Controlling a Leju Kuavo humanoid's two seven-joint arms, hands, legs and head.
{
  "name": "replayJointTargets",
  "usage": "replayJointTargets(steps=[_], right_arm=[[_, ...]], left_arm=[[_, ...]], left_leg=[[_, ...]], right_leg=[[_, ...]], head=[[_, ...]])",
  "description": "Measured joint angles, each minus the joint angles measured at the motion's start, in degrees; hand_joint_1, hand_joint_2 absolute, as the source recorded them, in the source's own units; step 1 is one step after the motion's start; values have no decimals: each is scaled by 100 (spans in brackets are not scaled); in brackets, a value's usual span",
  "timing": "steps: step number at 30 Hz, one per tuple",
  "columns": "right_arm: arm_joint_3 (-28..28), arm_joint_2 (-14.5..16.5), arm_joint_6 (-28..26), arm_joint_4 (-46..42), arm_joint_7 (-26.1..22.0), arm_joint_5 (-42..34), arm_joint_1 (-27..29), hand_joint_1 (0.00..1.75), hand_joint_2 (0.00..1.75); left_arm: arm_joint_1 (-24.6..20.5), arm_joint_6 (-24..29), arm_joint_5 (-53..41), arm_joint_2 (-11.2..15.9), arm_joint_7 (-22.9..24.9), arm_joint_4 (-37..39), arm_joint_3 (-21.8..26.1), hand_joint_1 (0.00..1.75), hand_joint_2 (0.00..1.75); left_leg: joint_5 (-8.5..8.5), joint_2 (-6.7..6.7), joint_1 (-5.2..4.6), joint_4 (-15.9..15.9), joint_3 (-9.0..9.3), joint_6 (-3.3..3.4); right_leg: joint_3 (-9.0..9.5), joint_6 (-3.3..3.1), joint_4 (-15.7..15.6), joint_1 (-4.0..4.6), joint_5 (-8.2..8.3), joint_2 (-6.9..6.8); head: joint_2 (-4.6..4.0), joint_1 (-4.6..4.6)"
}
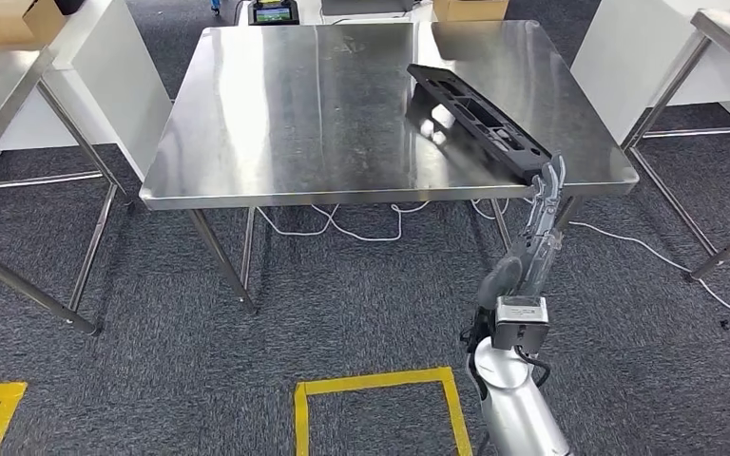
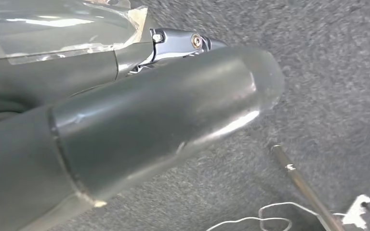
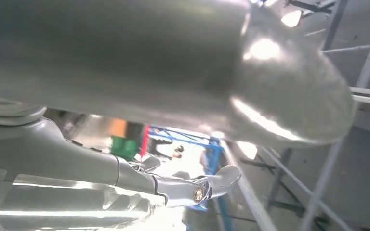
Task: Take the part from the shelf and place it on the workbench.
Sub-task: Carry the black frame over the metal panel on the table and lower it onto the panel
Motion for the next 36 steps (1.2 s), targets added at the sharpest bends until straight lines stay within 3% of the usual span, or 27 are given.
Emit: replayJointTargets(steps=[1, 2, 3, 4, 5, 7, 8, 9, 11, 12, 13, 15, 16, 17, 19, 20, 21, 23, 25, 27, 28, 30, 31, 32, 33, 34, 36], right_arm=[[-8, 19, 66, 64, 57, -45, 0, 0, 0], [-17, 38, 118, 169, 107, -83, -4, 0, 0], [-25, 59, 165, 314, 144, -118, -9, 0, 0], [-34, 82, 229, 494, 199, -177, -20, 0, 0], [-46, 112, 326, 718, 275, -282, -53, 0, 0], [-93, 190, 661, 1306, 510, -667, -174, 0, 0], [-123, 239, 878, 1697, 632, -925, -278, 0, 0], [-164, 295, 1115, 2154, 763, -1226, -397, 0, 0], [-293, 419, 1606, 3303, 1222, -1971, -648, 0, 0], [-378, 477, 1789, 3894, 1494, -2318, -738, 0, 0], [-466, 532, 1905, 4442, 1777, -2600, -793, 0, 0], [-603, 613, 1979, 5262, 2199, -2894, -822, 0, 0], [-654, 649, 1998, 5557, 2361, -2974, -822, 0, 0], [-697, 682, 2018, 5826, 2463, -3024, -829, 0, 0], [-770, 734, 2036, 6288, 2560, -3083, -874, 0, 0], [-805, 757, 2025, 6492, 2642, -3121, -898, 0, 0], [-840, 779, 1986, 6656, 2801, -3131, -904, 0, 0], [-840, 876, 1915, 6889, 3092, -2964, -843, 0, 0], [-680, 1019, 1926, 7100, 3148, -2554, -686, 0, 0], [-413, 1177, 1948, 7286, 3106, -2171, -475, 0, 0], [-270, 1260, 1913, 7350, 3091, -2002, -378, 0, 0], [48, 1385, 1733, 7442, 3011, -1661, -251, 0, 0], [207, 1429, 1632, 7474, 2956, -1535, -219, 0, 0], [354, 1452, 1549, 7504, 2909, -1452, -206, 0, 0], [470, 1466, 1498, 7529, 2880, -1410, -202, 0, 0], [560, 1471, 1471, 7549, 2869, -1391, -203, 0, 0], [695, 1472, 1454, 7574, 2859, -1370, -209, 0, 0]], left_arm=[[-2, 8, -3, 1, 7, 0, 4, 0, 0], [-5, 17, -7, 2, 15, 0, 9, 0, 0], [-7, 29, -10, 3, 24, 0, 17, 0, 0], [-9, 48, -15, 3, 33, 0, 28, 0, 0], [-14, 70, -22, 2, 42, 0, 39, 0, 0], [-32, 124, -40, -1, 66, 0, 53, 0, 0], [-43, 157, -57, -4, 82, 0, 56, 0, 0], [-54, 191, -80, -8, 108, 0, 58, 0, 0], [-69, 271, -151, -30, 184, 3, 60, 0, 0], [-75, 303, -187, -45, 222, 4, 60, 0, 0], [-81, 333, -217, -63, 255, 7, 59, 0, 0], [-86, 376, -263, -88, 295, 16, 58, 0, 0], [-85, 396, -276, -98, 309, 26, 58, 0, 0], [-83, 409, -288, -106, 317, 37, 58, 0, 0], [-83, 421, -299, -119, 320, 54, 58, 0, 0], [-83, 426, -306, -124, 329, 58, 57, 0, 0], [-84, 442, -328, -128, 343, 69, 56, 0, 0], [-82, 509, -421, -139, 362, 90, 40, 0, 0], [-78, 654, -576, -162, 337, 109, -15, 0, 0], [-73, 896, -758, -181, 322, 138, -104, 0, 0], [-71, 1046, -849, -184, 346, 151, -155, 0, 0], [-71, 1343, -1002, -190, 454, 175, -261, 0, 0], [-71, 1453, -1048, -193, 513, 185, -310, 0, 0], [-71, 1526, -1080, -195, 562, 193, -349, 0, 0], [-71, 1561, -1098, -196, 591, 196, -378, 0, 0], [-71, 1578, -1110, -199, 608, 198, -402, 0, 0], [-76, 1588, -1124, -201, 620, 198, -450, 0, 0]], left_leg=[[-152, -1, 21, 369, -39, -40], [-150, 0, 46, 616, -23, -74], [-30, 2, 70, 681, 76, -96], [132, 3, 93, 533, 275, -106], [234, 2, 109, 193, 571, -104], [194, 0, 107, -625, 1152, -63], [116, -2, 93, -896, 1312, -35], [71, -2, 74, -1023, 1356, 0], [154, 18, 62, -1103, 1294, 104], [234, 21, 64, -1137, 1247, 174], [325, 23, 69, -1172, 1185, 233], [475, 3, 62, -1183, 1017, 294], [547, 1, 56, -1179, 918, 291], [619, 7, 52, -1174, 816, 284], [753, 28, 56, -1157, 618, 247], [815, 38, 65, -1138, 523, 219], [872, 41, 71, -1112, 435, 182], [984, 47, 68, -1063, 302, 97], [1093, 51, 58, -1059, 261, 43], [1097, 48, 85, -1037, 224, 4], [944, 45, 102, -933, 179, -18], [353, 36, 117, -339, 16, -55], [62, 31, 117, 83, -73, -63], [-124, 27, 116, 467, -131, -63], [-183, 26, 115, 695, -122, -50], [-144, 26, 109, 728, -30, -24], [84, 7, 67, 153, 488, 101]], right_leg=[[-79, 6, 8, 3, 74, -2], [-161, 20, 19, 3, 143, -5], [-249, 40, 37, 1, 203, -6], [-333, 66, 62, -3, 251, -6], [-407, 93, 98, -6, 293, -5], [-537, 167, 177, 11, 362, -3], [-582, 210, 200, 19, 405, -6], [-616, 258, 204, 24, 451, -11], [-673, 341, 209, 36, 504, -18], [-733, 339, 293, 40, 415, -13], [-822, 309, 483, 42, 227, -3], [-1054, 210, 1156, 23, -309, 19], [-1138, 201, 1517, 16, -492, 27], [-1159, 235, 1775, 10, -548, 32], [-958, 386, 1821, -14, -352, 34], [-710, 463, 1564, -36, -200, 33], [-423, 505, 1184, -59, -153, 33], [104, 476, 376, -30, -274, 49], [241, 387, 61, 24, -406, 66], [171, 287, 86, -4, -353, 53], [142, 220, 98, -11, -312, 43], [65, 87, 112, 9, -212, 28], [2, 42, 126, 31, -166, 25], [-64, 18, 147, 57, -127, 24], [-132, 7, 171, 83, -91, 24], [-200, 1, 192, 105, -58, 24], [-311, 3, 215, 141, 15, 35]], head=[[0, -2], [0, -2], [0, -3], [0, -3], [0, -3], [0, -1], [0, 2], [0, 4], [0, 8], [0, 15], [1, 29], [1, 62], [1, 74], [0, 77], [0, 77], [0, 77], [0, 78], [1, 86], [2, 82], [2, 69], [1, 66], [1, 51], [0, 48], [0, 45], [0, 46], [1, 45], [1, 45]])
